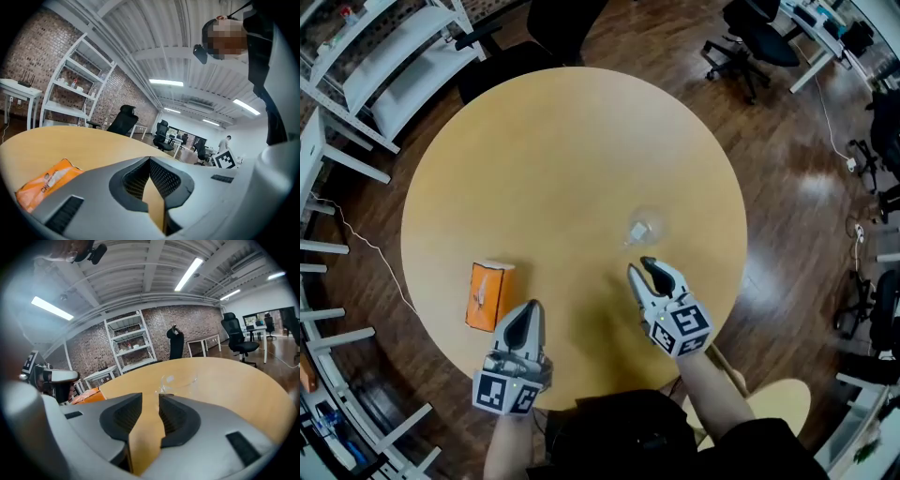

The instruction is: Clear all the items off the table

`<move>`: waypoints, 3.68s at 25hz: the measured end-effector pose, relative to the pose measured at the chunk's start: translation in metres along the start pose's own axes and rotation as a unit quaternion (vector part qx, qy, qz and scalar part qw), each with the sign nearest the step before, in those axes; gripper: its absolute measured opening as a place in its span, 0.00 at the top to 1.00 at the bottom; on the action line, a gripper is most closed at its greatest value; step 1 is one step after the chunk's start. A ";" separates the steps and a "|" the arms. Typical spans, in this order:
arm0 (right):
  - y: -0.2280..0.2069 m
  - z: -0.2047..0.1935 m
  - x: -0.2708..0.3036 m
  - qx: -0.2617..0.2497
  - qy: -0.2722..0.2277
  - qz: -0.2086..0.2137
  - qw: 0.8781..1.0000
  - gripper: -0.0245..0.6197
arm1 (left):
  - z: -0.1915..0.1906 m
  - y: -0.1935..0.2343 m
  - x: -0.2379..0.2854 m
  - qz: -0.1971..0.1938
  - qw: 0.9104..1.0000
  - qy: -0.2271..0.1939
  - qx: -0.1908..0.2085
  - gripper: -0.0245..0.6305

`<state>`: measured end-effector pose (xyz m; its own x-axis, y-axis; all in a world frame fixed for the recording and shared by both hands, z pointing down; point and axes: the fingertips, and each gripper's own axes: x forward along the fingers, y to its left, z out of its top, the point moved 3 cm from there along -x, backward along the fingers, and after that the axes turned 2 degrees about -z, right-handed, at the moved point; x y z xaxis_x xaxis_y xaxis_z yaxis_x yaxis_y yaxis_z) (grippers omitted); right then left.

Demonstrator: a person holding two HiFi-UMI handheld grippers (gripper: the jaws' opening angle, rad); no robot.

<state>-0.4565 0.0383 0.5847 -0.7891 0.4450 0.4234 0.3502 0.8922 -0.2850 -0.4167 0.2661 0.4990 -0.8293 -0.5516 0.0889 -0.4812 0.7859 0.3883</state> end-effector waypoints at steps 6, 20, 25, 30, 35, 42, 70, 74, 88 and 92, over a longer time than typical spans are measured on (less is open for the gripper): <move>-0.006 -0.009 0.032 0.014 0.002 -0.002 1.000 0.78 | -0.015 0.001 0.018 0.004 1.000 0.029 -0.010 0.96; 0.003 -0.013 0.075 -0.050 -0.030 -0.031 0.998 0.83 | -0.030 0.017 0.018 0.023 0.998 0.051 -0.038 0.96; -0.001 -0.010 0.078 -0.064 -0.035 -0.068 0.995 0.91 | -0.031 0.015 0.014 0.021 0.997 0.055 -0.046 0.96; 0.003 -0.013 0.072 -0.088 -0.040 -0.078 0.992 0.91 | -0.029 0.020 0.003 0.024 0.997 0.051 -0.046 0.96; 0.020 -0.014 0.058 -0.110 -0.050 -0.064 0.991 0.90 | -0.029 0.022 -0.009 0.028 0.997 0.056 -0.044 0.96; 0.055 -0.001 0.034 -0.129 -0.075 -0.055 0.987 0.90 | -0.020 0.016 -0.018 -0.002 0.998 0.045 -0.034 0.96; 0.156 0.014 -0.217 -0.139 -0.223 -0.233 0.936 0.90 | 0.030 -0.094 -0.119 -0.232 0.972 0.006 0.040 0.96; 0.110 -0.014 -0.306 -0.126 -0.222 -0.314 0.914 0.90 | 0.000 -0.183 -0.094 -0.315 0.947 0.023 0.048 0.96; 0.023 -0.126 -0.659 -0.079 -0.206 -0.561 0.798 0.90 | -0.125 -0.541 -0.109 -0.563 0.822 0.085 0.017 0.96; 0.023 -0.178 -0.723 -0.048 -0.197 -0.603 0.772 0.90 | -0.169 -0.602 -0.140 -0.606 0.785 0.125 0.013 0.96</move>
<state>0.2116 -0.2492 0.4251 -0.6562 -0.7539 0.0311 -0.7375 0.6495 0.1851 0.0369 -0.1767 0.4076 0.3227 -0.9340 -0.1532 -0.8829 -0.3554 0.3070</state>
